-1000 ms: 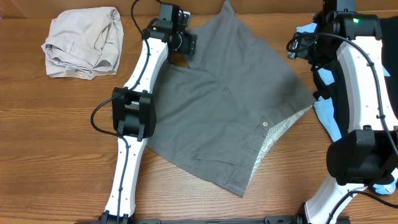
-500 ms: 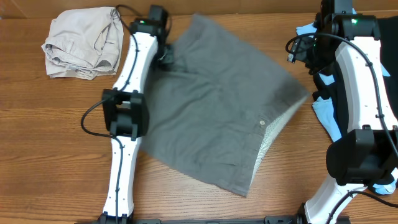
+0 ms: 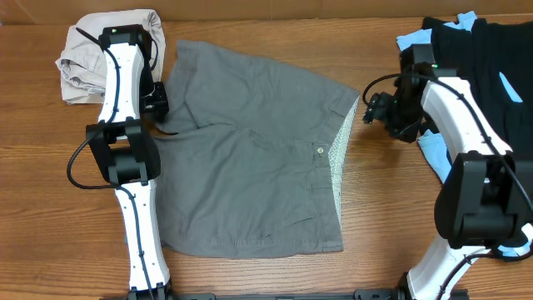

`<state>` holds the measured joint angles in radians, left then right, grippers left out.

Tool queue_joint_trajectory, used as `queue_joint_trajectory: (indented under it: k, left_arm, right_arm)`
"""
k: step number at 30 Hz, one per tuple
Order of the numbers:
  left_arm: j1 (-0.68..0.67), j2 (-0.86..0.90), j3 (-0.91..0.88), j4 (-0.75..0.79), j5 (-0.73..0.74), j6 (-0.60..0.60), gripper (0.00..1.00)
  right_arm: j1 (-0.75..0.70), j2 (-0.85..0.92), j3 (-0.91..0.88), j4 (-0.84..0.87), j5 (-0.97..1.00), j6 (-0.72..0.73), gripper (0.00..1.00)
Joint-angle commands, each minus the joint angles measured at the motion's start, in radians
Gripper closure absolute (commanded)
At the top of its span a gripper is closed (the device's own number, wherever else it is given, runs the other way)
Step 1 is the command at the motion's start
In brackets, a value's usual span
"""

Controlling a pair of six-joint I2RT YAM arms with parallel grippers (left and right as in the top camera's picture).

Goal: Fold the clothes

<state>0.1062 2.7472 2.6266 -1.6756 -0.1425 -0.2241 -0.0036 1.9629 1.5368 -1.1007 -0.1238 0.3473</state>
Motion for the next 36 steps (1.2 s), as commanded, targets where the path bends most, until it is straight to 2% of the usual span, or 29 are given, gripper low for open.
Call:
queue_joint_trajectory:
  k: [1, 4, 6, 8, 13, 21, 29, 33, 36]
  left_arm:
    - [-0.034, 0.06, -0.011, -0.015, 0.022, 0.054, 0.34]
    - [-0.046, -0.015, 0.019, -0.014, 0.039, 0.053, 0.28]
    - [-0.05, -0.064, 0.036, -0.015, 0.04, 0.053, 0.16]
    - [-0.054, -0.146, 0.042, -0.014, 0.051, 0.052, 0.0]
    - [-0.055, -0.348, 0.042, -0.014, 0.085, 0.052, 0.0]
    - [-0.056, -0.653, 0.042, -0.014, 0.143, 0.058, 0.0]
    - [-0.056, -0.871, 0.02, -0.014, 0.227, 0.059, 0.0]
    - [-0.056, -1.004, -0.113, -0.014, 0.243, 0.026, 0.0]
    - [-0.056, -1.138, -0.34, -0.014, 0.203, -0.045, 0.0]
  right_arm:
    - [0.028, -0.056, 0.0, 0.029, -0.013, -0.007, 0.19]
    - [0.032, -0.138, 0.036, 0.006, -0.014, -0.007, 0.16]
    - [0.032, -0.188, 0.061, -0.026, -0.013, -0.007, 0.14]
    - [0.032, -0.246, 0.081, -0.06, -0.013, -0.006, 0.12]
    - [0.032, -0.426, 0.1, -0.124, -0.009, -0.006, 0.0]
    - [0.032, -0.659, 0.1, -0.285, -0.009, -0.006, 0.0]
    - [0.032, -0.738, 0.1, -0.534, 0.032, 0.082, 0.0]
    - [0.032, -0.825, 0.099, -0.564, 0.037, 0.159, 0.0]
    - [0.032, -0.895, 0.09, -0.593, 0.041, 0.204, 0.0]
